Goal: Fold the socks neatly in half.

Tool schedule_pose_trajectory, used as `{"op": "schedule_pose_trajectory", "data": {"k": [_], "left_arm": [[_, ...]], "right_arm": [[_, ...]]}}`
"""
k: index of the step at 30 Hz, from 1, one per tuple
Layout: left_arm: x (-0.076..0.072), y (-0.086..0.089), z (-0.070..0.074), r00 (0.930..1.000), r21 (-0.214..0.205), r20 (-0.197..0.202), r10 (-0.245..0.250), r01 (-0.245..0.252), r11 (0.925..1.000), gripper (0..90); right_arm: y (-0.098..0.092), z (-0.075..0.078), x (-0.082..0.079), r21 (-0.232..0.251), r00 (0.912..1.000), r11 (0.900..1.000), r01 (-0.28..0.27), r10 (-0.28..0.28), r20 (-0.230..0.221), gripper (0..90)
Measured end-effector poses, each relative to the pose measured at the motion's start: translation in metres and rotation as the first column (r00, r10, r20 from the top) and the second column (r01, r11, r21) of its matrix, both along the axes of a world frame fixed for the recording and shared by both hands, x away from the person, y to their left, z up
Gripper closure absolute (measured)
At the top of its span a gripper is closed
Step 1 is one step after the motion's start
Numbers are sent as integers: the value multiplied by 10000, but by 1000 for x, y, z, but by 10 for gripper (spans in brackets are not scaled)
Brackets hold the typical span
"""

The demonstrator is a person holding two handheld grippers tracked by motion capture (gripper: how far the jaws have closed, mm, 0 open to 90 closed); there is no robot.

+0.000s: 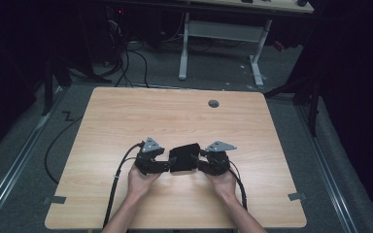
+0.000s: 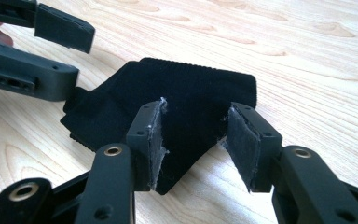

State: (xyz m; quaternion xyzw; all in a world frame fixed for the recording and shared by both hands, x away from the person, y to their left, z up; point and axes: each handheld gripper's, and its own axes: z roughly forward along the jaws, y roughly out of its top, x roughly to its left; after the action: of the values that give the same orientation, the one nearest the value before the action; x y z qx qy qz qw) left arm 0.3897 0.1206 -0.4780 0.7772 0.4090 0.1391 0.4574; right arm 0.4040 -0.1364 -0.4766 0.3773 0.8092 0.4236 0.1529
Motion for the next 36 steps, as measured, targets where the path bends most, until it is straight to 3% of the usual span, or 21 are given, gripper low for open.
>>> {"op": "schedule_pose_trajectory", "data": {"k": [16, 36], "left_arm": [[-7, 21, 16, 9952, -496, 475, 855, -832, 9953, 353], [-18, 51, 30, 9819, -766, 604, 1796, -1749, 9816, 351]], "right_arm": [[-15, 10, -3, 440, 9997, 9990, 113, -121, 192, 661], [-48, 24, -4, 959, 9972, 9935, 615, -652, 360, 597]]}}
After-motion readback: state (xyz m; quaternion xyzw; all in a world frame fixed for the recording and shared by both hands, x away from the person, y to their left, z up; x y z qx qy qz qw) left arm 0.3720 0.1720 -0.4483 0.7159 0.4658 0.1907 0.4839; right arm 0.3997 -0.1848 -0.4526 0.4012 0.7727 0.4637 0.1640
